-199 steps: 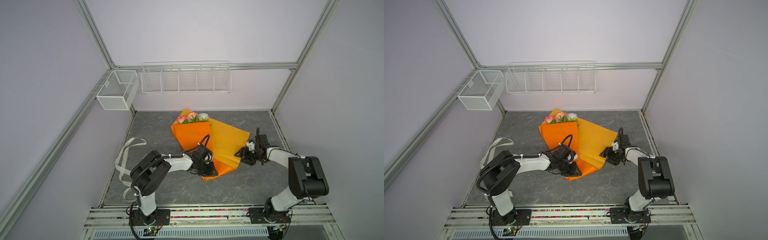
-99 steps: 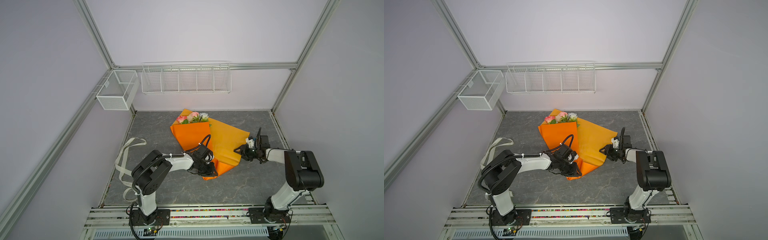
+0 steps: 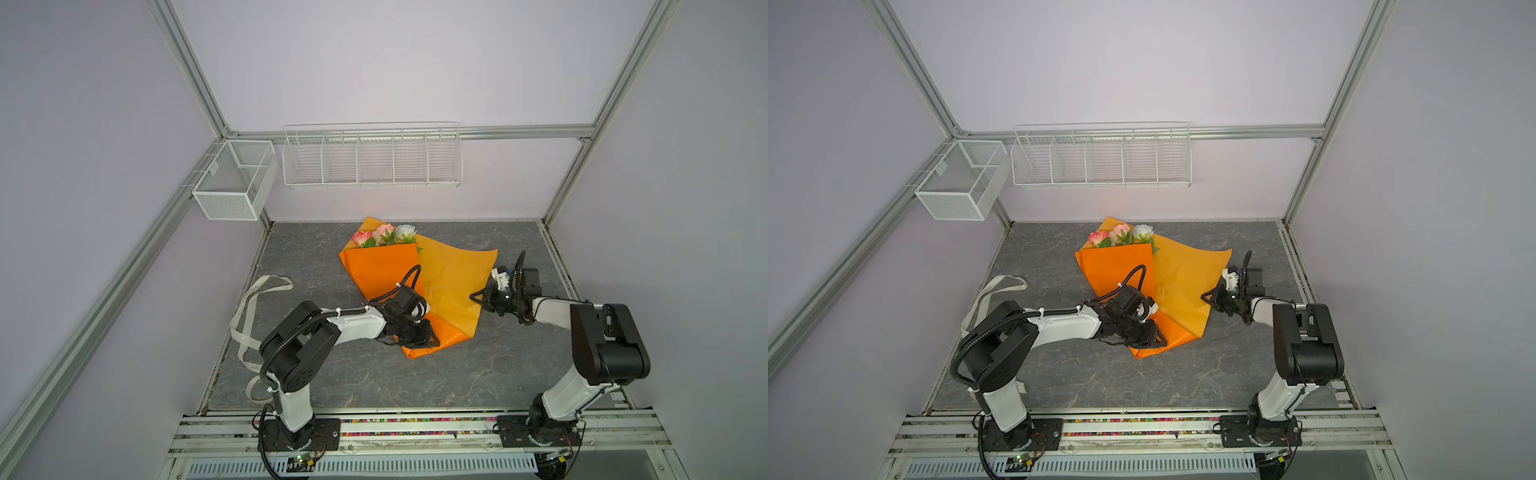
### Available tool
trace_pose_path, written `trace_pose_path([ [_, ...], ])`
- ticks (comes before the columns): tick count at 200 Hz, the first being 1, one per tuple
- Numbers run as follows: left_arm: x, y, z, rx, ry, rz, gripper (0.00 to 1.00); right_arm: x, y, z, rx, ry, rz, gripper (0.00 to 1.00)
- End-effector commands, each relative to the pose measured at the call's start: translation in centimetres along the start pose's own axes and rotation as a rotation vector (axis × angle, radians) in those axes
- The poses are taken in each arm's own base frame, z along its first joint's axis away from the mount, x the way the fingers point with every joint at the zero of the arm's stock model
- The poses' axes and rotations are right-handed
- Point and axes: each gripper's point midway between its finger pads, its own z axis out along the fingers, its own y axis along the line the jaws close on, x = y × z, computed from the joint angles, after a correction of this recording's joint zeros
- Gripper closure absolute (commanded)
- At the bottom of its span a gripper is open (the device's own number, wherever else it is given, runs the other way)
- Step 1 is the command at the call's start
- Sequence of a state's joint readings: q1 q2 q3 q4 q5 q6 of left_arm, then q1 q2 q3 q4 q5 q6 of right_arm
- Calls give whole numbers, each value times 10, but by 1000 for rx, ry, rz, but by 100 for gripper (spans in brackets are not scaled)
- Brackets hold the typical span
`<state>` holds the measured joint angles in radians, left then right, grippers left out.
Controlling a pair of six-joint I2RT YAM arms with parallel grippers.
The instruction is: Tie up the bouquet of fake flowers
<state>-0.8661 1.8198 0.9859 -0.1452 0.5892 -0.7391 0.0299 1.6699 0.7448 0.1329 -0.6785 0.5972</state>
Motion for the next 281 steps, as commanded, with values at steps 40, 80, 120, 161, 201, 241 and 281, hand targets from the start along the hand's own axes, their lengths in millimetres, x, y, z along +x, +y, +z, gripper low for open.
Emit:
trace_pose_path([
  [40, -5, 10, 14, -31, 12, -21, 74, 5, 54, -1, -5, 26, -147, 93],
  [80, -4, 20, 18, -61, 12, -34, 75, 3, 86, -7, 8, 4, -206, 93],
  [120, -5, 27, 15, -98, -14, -36, 77, 16, 115, -6, -14, 38, -263, 93],
  [161, -8, 27, 13, -90, -53, -42, 78, 27, 142, 6, -17, 50, -225, 93],
  [201, -13, 26, 9, -85, -100, -48, 80, 42, 157, 28, 26, 61, -177, 93],
  [241, -24, 12, -23, -74, -245, -26, 81, 54, 170, 42, 31, 77, -182, 93],
  [281, -27, 9, -57, -67, -396, -52, 80, 61, 176, 51, 67, 104, -213, 93],
])
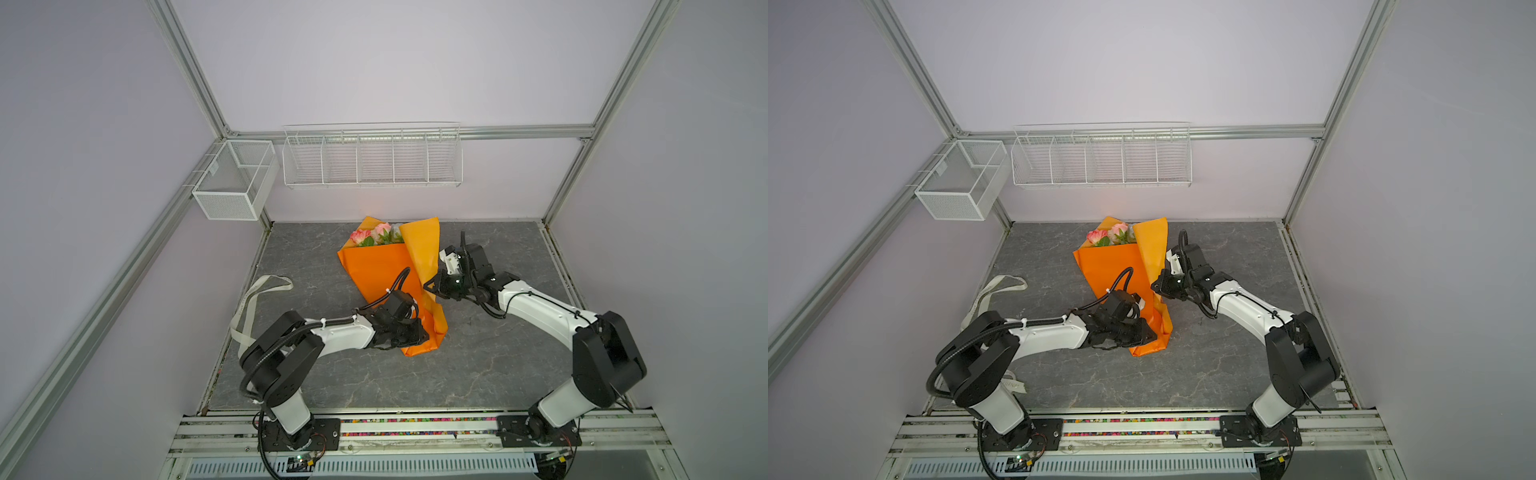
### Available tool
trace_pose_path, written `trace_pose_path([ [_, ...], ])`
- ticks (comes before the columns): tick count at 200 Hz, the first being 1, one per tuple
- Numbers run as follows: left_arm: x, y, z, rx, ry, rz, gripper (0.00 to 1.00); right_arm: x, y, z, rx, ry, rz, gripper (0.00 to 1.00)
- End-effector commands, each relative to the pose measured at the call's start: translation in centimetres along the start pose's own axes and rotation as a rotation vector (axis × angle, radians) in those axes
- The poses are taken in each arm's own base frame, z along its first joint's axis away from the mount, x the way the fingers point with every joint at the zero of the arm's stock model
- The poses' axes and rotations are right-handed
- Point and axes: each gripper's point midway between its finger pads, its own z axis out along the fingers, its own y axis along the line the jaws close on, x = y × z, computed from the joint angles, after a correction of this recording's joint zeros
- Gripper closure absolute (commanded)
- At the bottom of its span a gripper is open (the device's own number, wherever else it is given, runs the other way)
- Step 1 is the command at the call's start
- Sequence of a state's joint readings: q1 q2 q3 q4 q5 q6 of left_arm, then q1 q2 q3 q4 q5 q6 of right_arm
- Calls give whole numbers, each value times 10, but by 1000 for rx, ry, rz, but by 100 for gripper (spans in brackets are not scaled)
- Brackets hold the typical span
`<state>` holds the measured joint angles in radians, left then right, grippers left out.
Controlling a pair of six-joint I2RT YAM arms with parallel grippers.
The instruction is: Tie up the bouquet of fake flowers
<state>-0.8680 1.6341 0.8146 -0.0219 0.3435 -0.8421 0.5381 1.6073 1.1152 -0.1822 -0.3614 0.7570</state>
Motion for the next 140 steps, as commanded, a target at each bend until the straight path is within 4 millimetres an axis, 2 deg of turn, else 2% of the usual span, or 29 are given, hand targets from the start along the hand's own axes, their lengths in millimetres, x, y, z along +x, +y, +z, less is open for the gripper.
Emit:
trace_pose_path([
  [1, -18, -5, -19, 10, -137, -19, 80, -1, 6, 4, 28, 2, -2, 93],
  [34, -24, -5, -56, 21, -264, -27, 80, 8, 13, 16, 72, 60, -51, 91],
  [57, -35, 19, -89, -44, -380, -133, 80, 17, 18, 30, 111, 100, -93, 90],
  [83, -47, 41, -121, -19, -473, -183, 77, 29, 21, 47, 138, 134, -111, 90],
  [112, -53, 69, -130, -18, -440, -275, 72, 35, 20, 63, 182, 148, -127, 89],
  [122, -56, 73, -131, -12, -435, -290, 65, 39, 23, 69, 176, 166, -136, 88],
  [140, -63, 70, -132, 14, -452, -290, 60, 49, 29, 80, 153, 216, -152, 84],
])
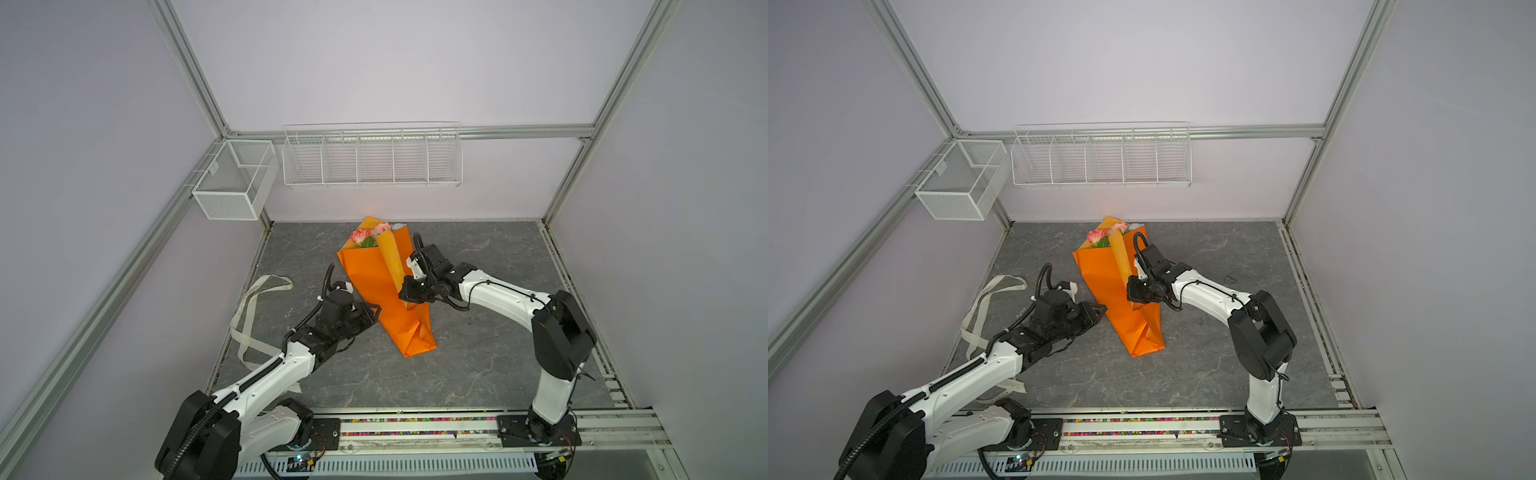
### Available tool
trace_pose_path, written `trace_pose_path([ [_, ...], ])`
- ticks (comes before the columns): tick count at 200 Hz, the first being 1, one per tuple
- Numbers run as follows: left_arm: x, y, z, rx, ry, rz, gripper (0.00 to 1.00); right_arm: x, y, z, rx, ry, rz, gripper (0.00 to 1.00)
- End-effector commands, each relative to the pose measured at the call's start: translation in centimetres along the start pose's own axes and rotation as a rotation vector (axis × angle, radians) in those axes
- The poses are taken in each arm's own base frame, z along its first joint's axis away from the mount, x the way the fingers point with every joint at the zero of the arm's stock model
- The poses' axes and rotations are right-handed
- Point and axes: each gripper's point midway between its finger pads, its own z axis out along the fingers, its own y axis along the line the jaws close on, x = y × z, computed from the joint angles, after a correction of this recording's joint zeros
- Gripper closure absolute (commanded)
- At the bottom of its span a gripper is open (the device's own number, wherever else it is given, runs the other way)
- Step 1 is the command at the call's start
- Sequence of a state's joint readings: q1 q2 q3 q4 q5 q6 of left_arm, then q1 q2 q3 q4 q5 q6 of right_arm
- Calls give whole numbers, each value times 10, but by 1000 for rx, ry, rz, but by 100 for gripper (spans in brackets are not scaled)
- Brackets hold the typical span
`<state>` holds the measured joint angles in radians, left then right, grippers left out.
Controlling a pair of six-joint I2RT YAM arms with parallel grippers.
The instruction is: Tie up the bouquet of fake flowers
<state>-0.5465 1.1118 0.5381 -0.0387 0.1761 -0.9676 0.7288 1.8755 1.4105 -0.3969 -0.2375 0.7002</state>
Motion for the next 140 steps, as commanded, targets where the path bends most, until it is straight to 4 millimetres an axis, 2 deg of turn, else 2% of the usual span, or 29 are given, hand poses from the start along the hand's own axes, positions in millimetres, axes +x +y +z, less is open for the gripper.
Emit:
trace_pose_path([
  [1, 6, 1, 3, 23, 43, -25, 59, 7, 6, 10, 4, 47, -32, 84],
  [19, -2, -2, 4, 36, 34, -52, 47, 13, 4, 15, 20, 71, -40, 78],
  [31, -3, -3, 9, 56, 53, -78, 46, 14, 4, 16, 16, 70, -42, 68],
  [44, -2, 4, 13, 42, 87, -124, 46, 15, 7, 17, -4, 70, -48, 66],
  [52, -4, 4, 16, 55, 80, -136, 40, 16, 7, 19, -11, 79, -51, 62],
  [73, -14, -8, 19, 137, 36, -131, 31, 19, 5, 25, -28, 93, -57, 61],
  [92, -27, -17, 17, 183, 3, -173, 26, 19, 9, 29, -63, 89, -52, 58],
  [108, -39, -21, 13, 212, -32, -187, 18, 18, 11, 31, -84, 83, -47, 52],
  [129, -56, -31, 9, 254, -98, -173, 11, 20, 13, 34, -103, 94, -45, 52],
  [140, -62, -28, 12, 227, -105, -186, 10, 20, 13, 34, -110, 89, -47, 51],
])
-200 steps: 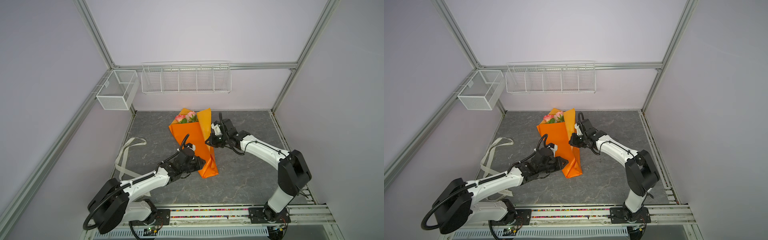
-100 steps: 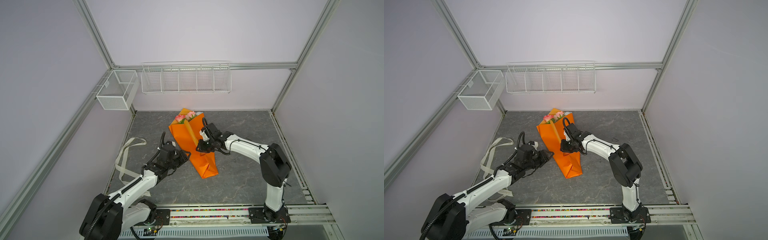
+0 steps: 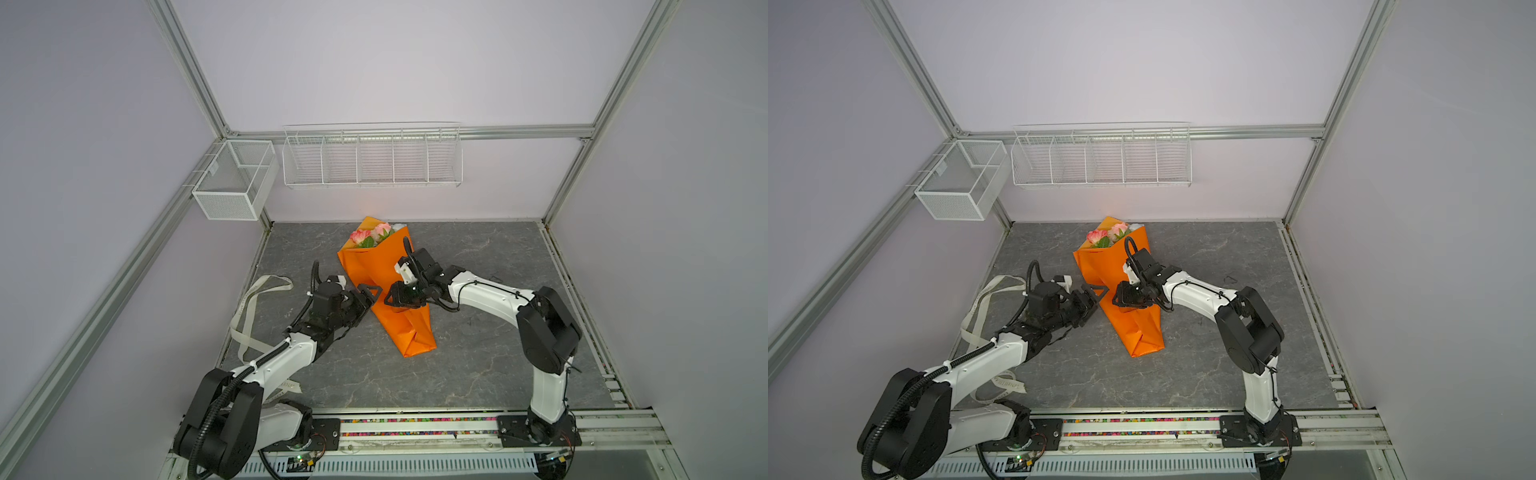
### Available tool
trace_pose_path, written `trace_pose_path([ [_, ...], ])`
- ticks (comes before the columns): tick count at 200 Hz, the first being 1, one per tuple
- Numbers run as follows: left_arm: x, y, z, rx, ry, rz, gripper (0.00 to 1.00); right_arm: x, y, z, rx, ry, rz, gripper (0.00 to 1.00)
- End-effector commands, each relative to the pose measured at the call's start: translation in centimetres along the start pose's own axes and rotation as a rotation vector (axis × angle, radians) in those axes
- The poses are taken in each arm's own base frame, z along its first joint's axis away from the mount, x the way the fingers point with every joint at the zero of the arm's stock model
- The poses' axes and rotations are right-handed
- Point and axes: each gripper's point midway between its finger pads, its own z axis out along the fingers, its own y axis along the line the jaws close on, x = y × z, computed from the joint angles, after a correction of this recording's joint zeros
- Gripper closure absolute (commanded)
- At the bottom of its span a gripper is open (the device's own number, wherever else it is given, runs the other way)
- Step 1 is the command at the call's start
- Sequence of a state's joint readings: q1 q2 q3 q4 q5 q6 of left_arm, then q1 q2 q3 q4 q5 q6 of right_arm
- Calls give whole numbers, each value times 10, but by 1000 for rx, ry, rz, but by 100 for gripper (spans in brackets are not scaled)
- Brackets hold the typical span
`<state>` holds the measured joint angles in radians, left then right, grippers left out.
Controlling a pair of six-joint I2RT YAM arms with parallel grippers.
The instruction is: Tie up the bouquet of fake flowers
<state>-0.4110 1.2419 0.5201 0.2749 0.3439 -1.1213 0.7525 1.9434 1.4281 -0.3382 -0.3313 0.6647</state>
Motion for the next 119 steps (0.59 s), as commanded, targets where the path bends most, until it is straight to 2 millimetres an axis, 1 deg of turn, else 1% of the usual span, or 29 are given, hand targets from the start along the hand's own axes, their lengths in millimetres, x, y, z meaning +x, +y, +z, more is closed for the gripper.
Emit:
trace_pose_path([
  [1, -20, -17, 2, 49, -61, -6, 10, 7, -3, 11, -27, 21, 8, 51],
  [26, -32, 0, 19, -19, -26, -74, 10, 6, -3, 9, -40, 12, 10, 51],
  [54, -40, 3, 47, 36, 23, -117, 17, 6, 4, 8, -80, 10, 5, 50],
  [65, -40, 10, 58, 31, 44, -142, 27, 5, 9, 6, -106, 7, -1, 50],
  [71, -42, 11, 64, 45, 46, -148, 32, 6, 12, 3, -116, 6, -5, 49],
  [75, -43, 12, 67, 51, 49, -155, 36, 4, 13, 0, -122, -3, -8, 47],
  [78, -43, 14, 69, 53, 50, -162, 40, 4, 15, -2, -125, -6, -10, 46],
  [83, -45, 16, 71, 53, 53, -172, 49, 5, 17, -6, -134, -11, -18, 44],
  [90, -47, 18, 74, 58, 54, -176, 58, 3, 21, -14, -150, -23, -26, 43],
  [99, -50, 20, 74, 53, 53, -174, 65, 3, 23, -25, -160, -39, -35, 41],
  [109, -55, 24, 74, 24, 47, -161, 78, 2, 24, -41, -177, -61, -40, 39],
  [119, -59, 30, 75, -16, 50, -135, 86, 5, 17, -53, -181, -79, -20, 39],
])
